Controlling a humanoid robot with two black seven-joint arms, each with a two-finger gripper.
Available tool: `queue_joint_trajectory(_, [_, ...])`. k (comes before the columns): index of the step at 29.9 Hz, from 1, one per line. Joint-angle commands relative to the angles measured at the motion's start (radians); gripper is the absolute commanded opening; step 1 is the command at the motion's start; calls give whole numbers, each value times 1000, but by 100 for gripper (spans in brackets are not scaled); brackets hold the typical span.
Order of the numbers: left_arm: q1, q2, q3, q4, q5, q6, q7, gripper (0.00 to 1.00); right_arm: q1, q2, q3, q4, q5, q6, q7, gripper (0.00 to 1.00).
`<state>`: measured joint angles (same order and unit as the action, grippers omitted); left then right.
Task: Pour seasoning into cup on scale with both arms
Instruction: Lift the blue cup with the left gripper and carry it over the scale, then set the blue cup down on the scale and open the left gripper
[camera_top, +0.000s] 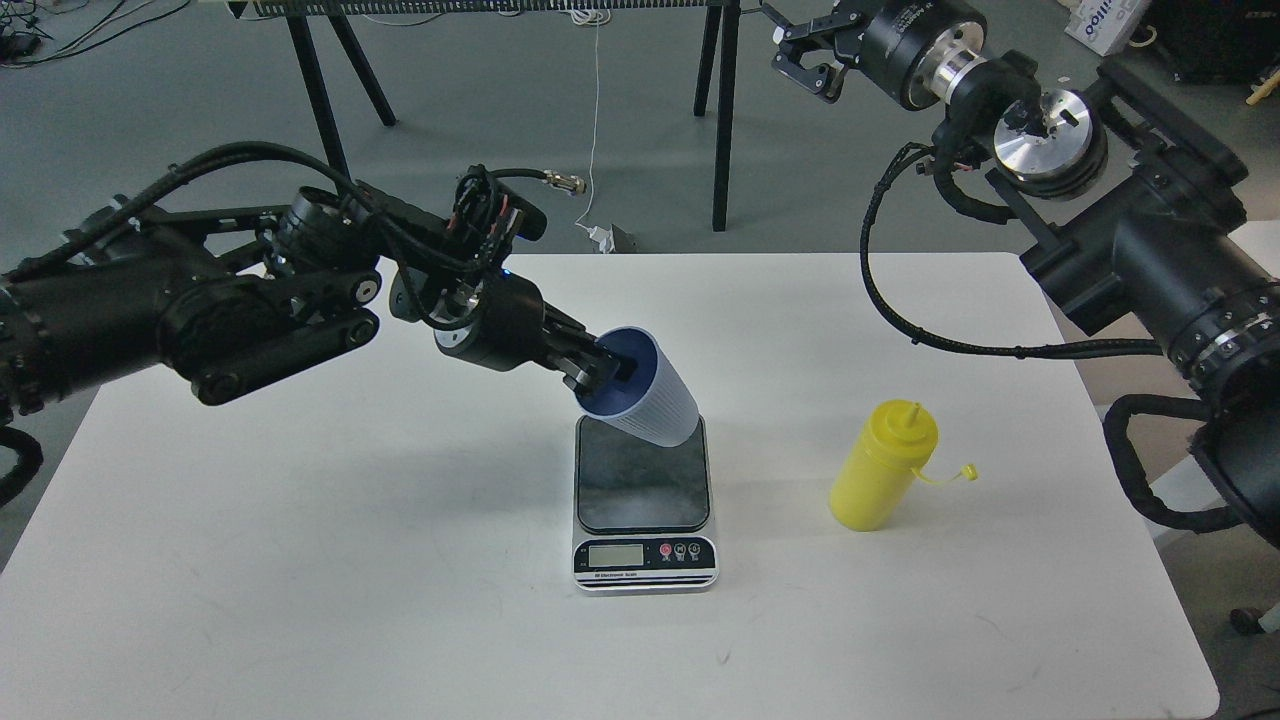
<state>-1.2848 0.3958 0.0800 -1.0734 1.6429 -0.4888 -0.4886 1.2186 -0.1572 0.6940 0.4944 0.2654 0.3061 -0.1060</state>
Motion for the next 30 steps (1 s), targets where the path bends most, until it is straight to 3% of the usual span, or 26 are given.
queue_joint_trajectory(1, [-1,-78,40,24,11,0,0,5,-1,2,2,1,0,-7,0,100])
queue_joint_trajectory(10, [-4,-179,93,168,52,0,0,6,-8,1,2,10,2,2,0,100])
queue_joint_trajectory(25, [-1,-169,158,170,54,0,0,6,-25,1,4,12,2,8,0,100])
queue_joint_trajectory(30, [-1,-169,158,171,52,0,0,12,-25,1,2,12,2,8,0,100])
